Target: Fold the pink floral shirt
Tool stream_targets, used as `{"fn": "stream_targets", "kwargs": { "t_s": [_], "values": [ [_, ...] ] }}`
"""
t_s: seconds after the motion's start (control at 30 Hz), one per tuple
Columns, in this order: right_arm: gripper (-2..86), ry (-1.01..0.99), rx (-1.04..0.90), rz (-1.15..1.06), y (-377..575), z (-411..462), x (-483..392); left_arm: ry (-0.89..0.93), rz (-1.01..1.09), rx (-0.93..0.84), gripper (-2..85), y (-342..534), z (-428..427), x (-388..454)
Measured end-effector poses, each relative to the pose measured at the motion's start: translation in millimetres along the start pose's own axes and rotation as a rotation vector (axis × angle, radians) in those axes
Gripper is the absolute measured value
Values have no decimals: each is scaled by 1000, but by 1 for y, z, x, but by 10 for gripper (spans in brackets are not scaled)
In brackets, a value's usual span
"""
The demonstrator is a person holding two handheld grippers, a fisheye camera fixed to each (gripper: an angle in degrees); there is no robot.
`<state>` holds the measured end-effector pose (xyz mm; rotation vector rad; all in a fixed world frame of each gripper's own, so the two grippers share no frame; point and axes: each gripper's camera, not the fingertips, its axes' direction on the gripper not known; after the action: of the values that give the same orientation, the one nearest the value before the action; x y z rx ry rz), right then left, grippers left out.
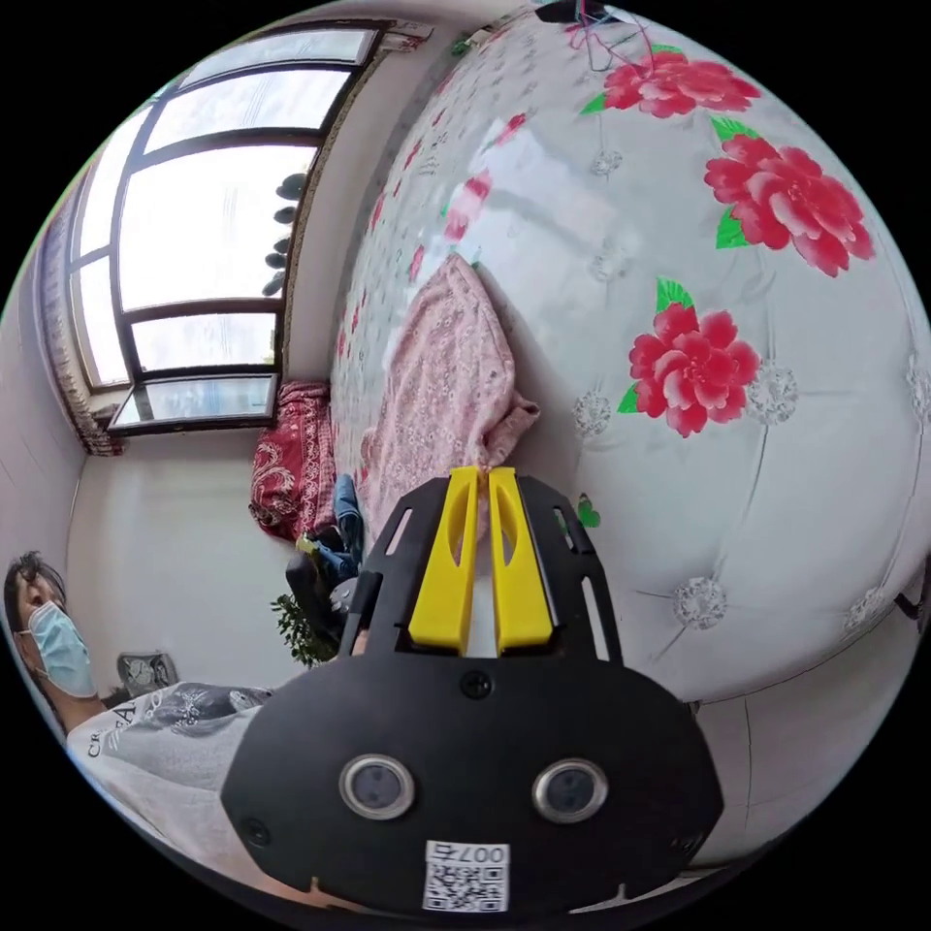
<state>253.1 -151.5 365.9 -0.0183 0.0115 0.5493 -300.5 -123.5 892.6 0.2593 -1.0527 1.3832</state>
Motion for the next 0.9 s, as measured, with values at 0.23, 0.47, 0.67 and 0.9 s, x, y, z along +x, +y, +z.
{"fn": "stream_targets", "kwargs": {
  "t_s": [0.23,0.47,0.67,0.9],
  "values": [
    [-1,274,-436,-895,-8,106,-263,-127,34,61,-10,18,0,24],
    [-1,282,-1199,-1087,42,282,-301,-315,81,100,-10,44,11,55],
    [2,380,-1352,-1125,69,345,-269,-230,15,119,-10,57,-1,44],
    [13,96,-1217,-1305,74,295,-297,40,-97,230,-10,114,-58,3]
  ]
}}
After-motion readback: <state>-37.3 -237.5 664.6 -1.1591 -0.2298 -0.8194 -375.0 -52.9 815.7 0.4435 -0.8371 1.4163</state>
